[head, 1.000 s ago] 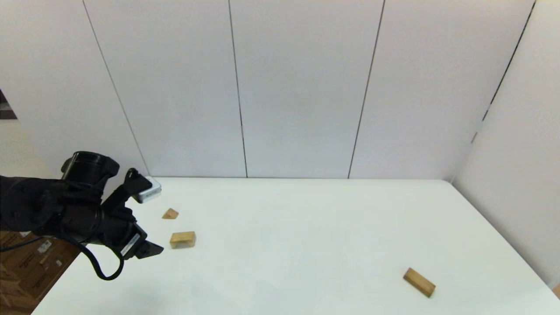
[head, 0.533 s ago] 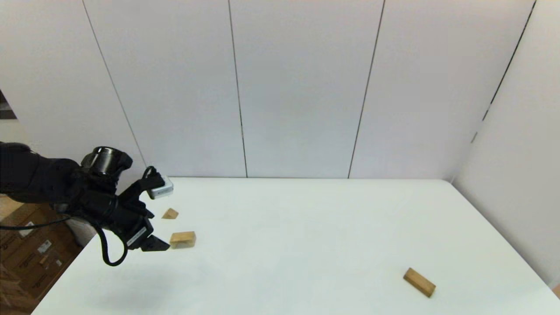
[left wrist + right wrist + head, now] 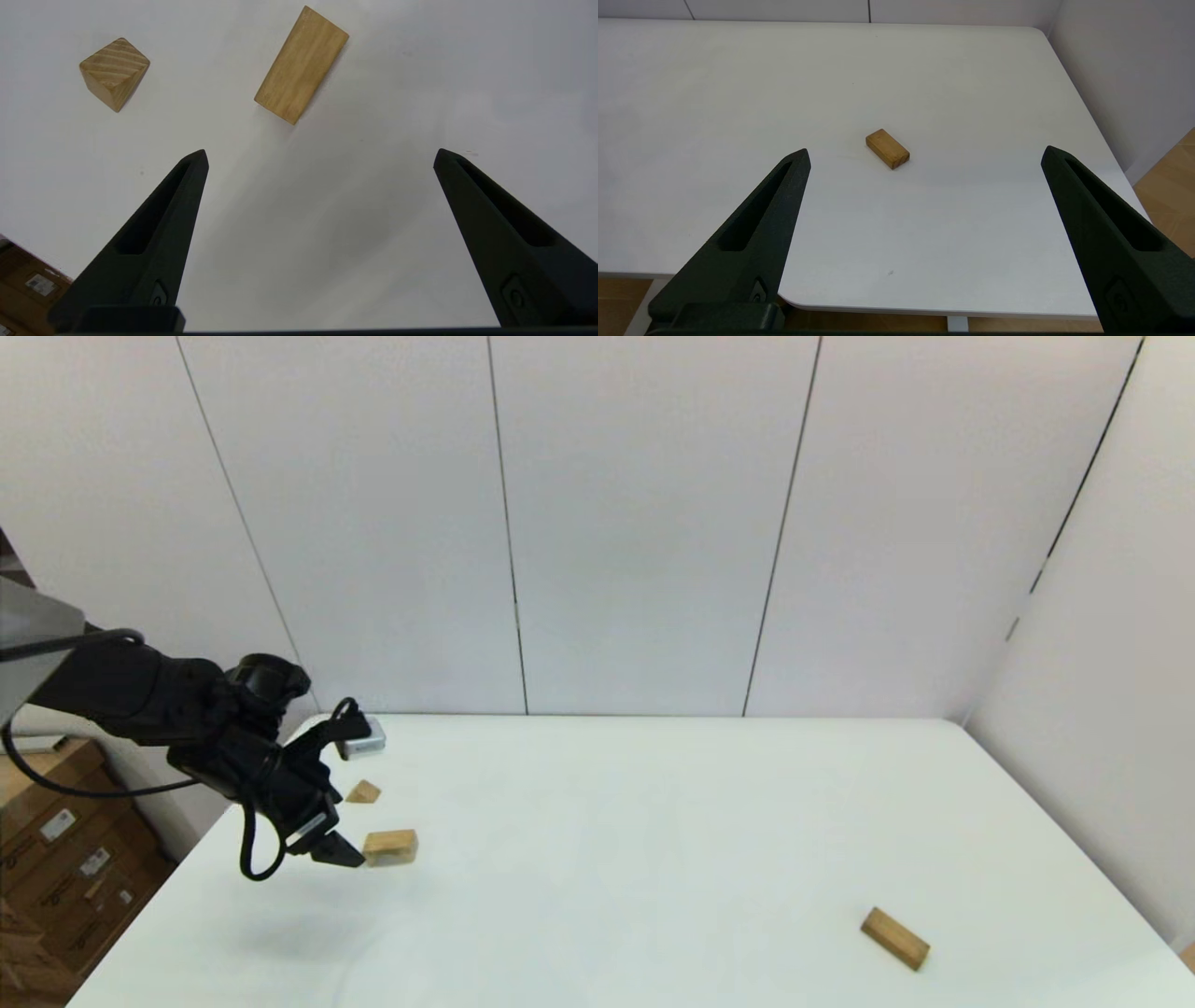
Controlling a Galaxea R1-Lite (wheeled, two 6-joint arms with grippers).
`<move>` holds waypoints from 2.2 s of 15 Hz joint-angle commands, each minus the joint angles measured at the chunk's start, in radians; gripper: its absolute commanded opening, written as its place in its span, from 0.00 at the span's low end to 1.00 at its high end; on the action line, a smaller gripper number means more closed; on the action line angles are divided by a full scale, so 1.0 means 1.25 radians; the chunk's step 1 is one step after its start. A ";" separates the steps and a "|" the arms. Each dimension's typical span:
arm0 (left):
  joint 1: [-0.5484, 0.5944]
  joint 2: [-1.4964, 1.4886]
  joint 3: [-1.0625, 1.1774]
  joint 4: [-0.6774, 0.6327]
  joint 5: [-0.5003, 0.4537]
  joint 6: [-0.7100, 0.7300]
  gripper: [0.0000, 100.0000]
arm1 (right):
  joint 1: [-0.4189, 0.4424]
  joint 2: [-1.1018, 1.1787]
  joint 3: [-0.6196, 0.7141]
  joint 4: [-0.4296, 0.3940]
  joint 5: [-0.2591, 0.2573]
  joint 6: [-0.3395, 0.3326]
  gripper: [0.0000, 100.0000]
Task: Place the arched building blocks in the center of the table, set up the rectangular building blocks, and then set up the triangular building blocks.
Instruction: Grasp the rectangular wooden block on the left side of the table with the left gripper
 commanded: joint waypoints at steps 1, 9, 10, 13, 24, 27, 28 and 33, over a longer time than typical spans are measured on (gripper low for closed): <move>-0.006 0.070 -0.025 -0.001 -0.001 0.018 1.00 | 0.000 -0.001 0.000 0.001 0.000 -0.001 1.00; -0.025 0.130 -0.069 -0.005 -0.001 0.020 1.00 | 0.000 -0.001 0.000 0.001 0.000 -0.001 1.00; -0.031 0.137 -0.073 -0.005 -0.001 0.019 1.00 | 0.000 -0.001 0.000 0.001 0.000 -0.001 1.00; -0.049 0.157 -0.092 -0.005 0.002 0.018 1.00 | 0.000 -0.001 0.000 0.001 0.000 -0.001 1.00; -0.065 0.204 -0.127 0.004 0.036 0.014 1.00 | 0.000 -0.001 0.000 0.001 0.000 -0.001 1.00; -0.063 0.204 -0.134 0.009 0.036 0.012 0.00 | 0.000 -0.001 0.000 0.001 0.000 -0.001 1.00; -0.062 0.204 -0.134 0.009 0.036 0.012 0.00 | 0.000 -0.001 0.000 0.001 0.000 -0.001 1.00; -0.057 0.205 -0.135 0.010 0.038 0.013 0.00 | 0.000 -0.001 0.000 0.001 0.000 -0.001 1.00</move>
